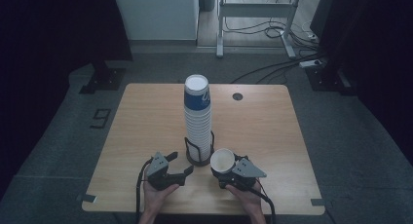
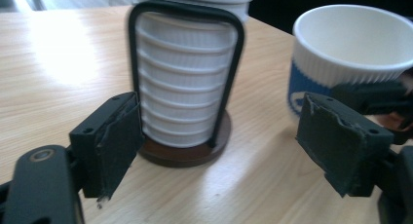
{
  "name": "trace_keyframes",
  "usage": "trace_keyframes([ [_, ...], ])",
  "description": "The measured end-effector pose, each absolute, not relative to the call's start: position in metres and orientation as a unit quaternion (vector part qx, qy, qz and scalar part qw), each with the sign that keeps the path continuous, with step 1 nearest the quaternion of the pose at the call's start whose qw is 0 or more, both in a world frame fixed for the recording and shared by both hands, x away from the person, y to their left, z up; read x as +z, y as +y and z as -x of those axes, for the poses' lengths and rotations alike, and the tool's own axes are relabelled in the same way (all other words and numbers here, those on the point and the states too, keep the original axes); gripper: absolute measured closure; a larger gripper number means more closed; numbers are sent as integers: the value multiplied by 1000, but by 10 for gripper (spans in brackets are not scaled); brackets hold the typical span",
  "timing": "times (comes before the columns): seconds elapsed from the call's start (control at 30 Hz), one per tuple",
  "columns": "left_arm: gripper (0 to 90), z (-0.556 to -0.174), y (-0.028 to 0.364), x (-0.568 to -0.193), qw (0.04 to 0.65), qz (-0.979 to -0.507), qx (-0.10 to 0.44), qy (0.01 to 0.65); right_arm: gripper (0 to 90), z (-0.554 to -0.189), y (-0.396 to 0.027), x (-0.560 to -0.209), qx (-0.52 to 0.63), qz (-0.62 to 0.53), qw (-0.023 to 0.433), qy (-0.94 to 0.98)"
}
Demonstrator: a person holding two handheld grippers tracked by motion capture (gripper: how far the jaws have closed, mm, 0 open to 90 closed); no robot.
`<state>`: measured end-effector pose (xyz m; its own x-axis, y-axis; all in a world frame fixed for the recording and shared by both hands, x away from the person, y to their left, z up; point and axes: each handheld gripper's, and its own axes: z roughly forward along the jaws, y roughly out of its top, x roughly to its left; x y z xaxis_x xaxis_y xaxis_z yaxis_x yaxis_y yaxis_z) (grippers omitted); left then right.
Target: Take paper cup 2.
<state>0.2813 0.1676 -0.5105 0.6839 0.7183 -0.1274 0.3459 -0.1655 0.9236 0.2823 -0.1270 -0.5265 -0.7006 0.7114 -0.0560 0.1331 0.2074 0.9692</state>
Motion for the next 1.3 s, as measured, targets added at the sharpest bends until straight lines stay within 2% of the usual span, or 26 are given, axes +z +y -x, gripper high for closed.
trace_keyframes([
  [0.4, 143, -277, 171, -519, 528, -755, 198, 335, 171, -302, -142, -520, 559, -328, 264, 714],
  [0.67, 144, -278, 174, -530, 525, -749, 206, 348, 171, -317, -146, -516, 558, -341, 273, 706],
  [0.83, 144, -278, 174, -533, 513, -752, 226, 348, 172, -337, -146, -513, 561, -353, 266, 700],
  [1.13, 144, -276, 170, -535, 523, -750, 225, 336, 172, -367, -142, -516, 553, -373, 260, 698],
  [1.3, 144, -276, 174, -542, 527, -740, 225, 351, 171, -382, -144, -527, 544, -392, 265, 693],
])
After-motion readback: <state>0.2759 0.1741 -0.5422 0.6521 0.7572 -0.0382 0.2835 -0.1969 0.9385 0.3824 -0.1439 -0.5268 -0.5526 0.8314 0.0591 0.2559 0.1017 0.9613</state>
